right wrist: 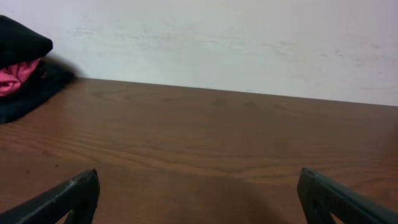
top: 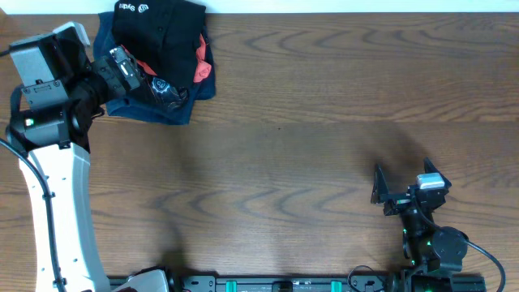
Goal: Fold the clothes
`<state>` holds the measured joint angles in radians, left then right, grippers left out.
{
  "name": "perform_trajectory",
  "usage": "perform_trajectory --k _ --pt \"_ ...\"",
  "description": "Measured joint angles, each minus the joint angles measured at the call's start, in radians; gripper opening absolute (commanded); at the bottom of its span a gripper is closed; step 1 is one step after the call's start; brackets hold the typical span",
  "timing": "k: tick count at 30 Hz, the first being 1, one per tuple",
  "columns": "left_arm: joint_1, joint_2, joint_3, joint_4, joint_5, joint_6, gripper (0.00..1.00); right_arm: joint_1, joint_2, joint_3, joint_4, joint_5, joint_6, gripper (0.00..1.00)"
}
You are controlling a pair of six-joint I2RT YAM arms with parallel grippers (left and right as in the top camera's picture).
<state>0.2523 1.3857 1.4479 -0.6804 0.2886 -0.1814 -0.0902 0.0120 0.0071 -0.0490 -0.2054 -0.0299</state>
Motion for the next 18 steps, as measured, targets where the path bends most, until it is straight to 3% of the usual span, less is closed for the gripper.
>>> perform_trajectory --k 18 --pt "0.014 0.0 0.0 0.0 0.0 0.0 0.98 0.0 0.0 0.0 0.0 0.0 0.0 0.99"
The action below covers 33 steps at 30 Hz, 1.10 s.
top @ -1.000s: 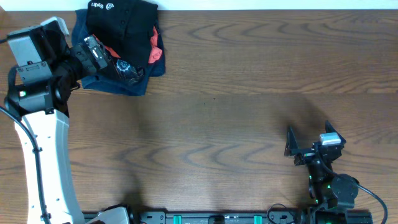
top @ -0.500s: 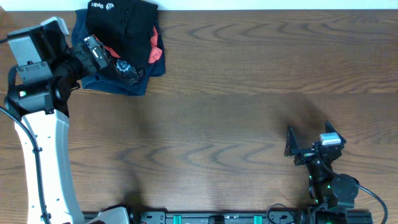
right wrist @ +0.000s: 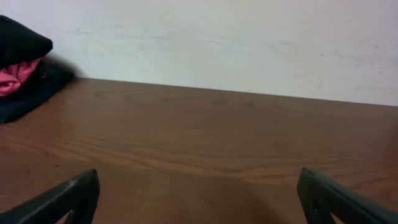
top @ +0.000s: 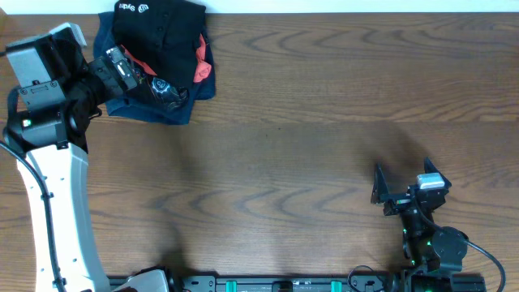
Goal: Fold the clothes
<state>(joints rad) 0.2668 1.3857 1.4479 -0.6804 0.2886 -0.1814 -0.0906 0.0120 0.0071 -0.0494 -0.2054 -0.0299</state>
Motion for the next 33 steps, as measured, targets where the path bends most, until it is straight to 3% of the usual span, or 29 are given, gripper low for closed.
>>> perform_trajectory --k 10,20,26,29,33 --pt "0.0 -0.085 -0.048 0.0 0.0 0.0 0.98 0.0 0.0 0.0 0.0 0.0 0.0 0.99" --pt "0.001 -0.386 -0.239 0.0 0.0 0.0 0.98 0.0 0.0 0.0 -0.001 0.0 0.0 0.99" --pt "-0.011 -0.62 -0.444 0.004 -0.002 0.0 0.98 0.0 0.0 0.0 -0.002 0.001 0.0 0.99" --pt "-0.045 -0.74 -0.575 0.065 -0.024 0.0 0.98 0.0 0.0 0.0 -0.002 0.001 0.0 0.99" --pt "-0.115 -0.877 -0.757 0.274 -0.059 0.003 0.98 0.0 0.0 0.0 -0.002 0.002 0.0 0.99"
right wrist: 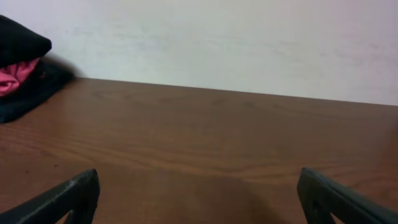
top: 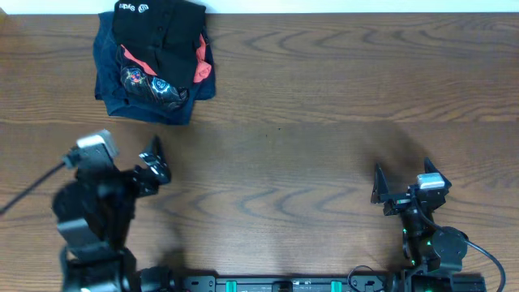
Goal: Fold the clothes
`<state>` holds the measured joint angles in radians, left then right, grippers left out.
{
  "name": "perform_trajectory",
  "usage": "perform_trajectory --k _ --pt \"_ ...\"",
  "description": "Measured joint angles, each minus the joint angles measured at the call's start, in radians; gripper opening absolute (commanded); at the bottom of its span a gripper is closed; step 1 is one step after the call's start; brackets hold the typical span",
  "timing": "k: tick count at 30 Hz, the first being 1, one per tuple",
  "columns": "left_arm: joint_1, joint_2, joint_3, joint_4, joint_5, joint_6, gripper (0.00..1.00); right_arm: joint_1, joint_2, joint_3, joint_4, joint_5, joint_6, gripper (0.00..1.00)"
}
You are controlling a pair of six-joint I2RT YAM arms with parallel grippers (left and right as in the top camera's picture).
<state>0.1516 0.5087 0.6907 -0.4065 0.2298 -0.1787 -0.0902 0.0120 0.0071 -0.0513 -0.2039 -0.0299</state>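
A stack of clothes (top: 154, 61) lies at the table's far left corner: a black garment on top, red and printed pieces under it, dark blue at the bottom. Its edge also shows at the far left of the right wrist view as the clothes pile (right wrist: 22, 71). My left gripper (top: 156, 161) sits near the front left, well short of the pile, its fingers apart and holding nothing. At the front right, my right gripper (top: 403, 177) stands open and empty over bare wood; its wrist view shows the same right gripper (right wrist: 198, 177).
The brown wooden table (top: 308, 122) runs wide between the two arms. A white wall (right wrist: 217, 43) borders its far edge. The arm bases stand along the front edge.
My left arm has left the clothes pile and now sits low at the front left, its gripper empty. The pile stays at the far left corner. The right arm has not moved.
At both earlier moments my left gripper was at the left side of the clothes pile, shifting only slightly between them. Now it is back near the front edge, with the pile left stacked in its corner. The right gripper stayed open in place throughout.
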Motion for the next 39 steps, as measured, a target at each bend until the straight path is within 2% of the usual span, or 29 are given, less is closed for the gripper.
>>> perform_trajectory --k 6,11,28,39 --pt "-0.079 -0.131 -0.283 0.386 -0.025 0.0 0.98 0.0 0.0 0.0 0.0 0.001 0.0 0.99" --pt "-0.083 -0.192 -0.444 0.509 -0.028 0.0 0.98 0.0 0.0 0.0 0.0 0.002 0.0 0.99" --pt "-0.114 -0.443 -0.659 0.521 -0.028 0.0 0.98 0.0 0.0 0.0 0.0 0.002 0.0 0.99" --pt "-0.123 -0.498 -0.678 0.403 -0.039 0.0 0.98 0.0 0.0 0.0 0.0 0.002 0.0 0.99"
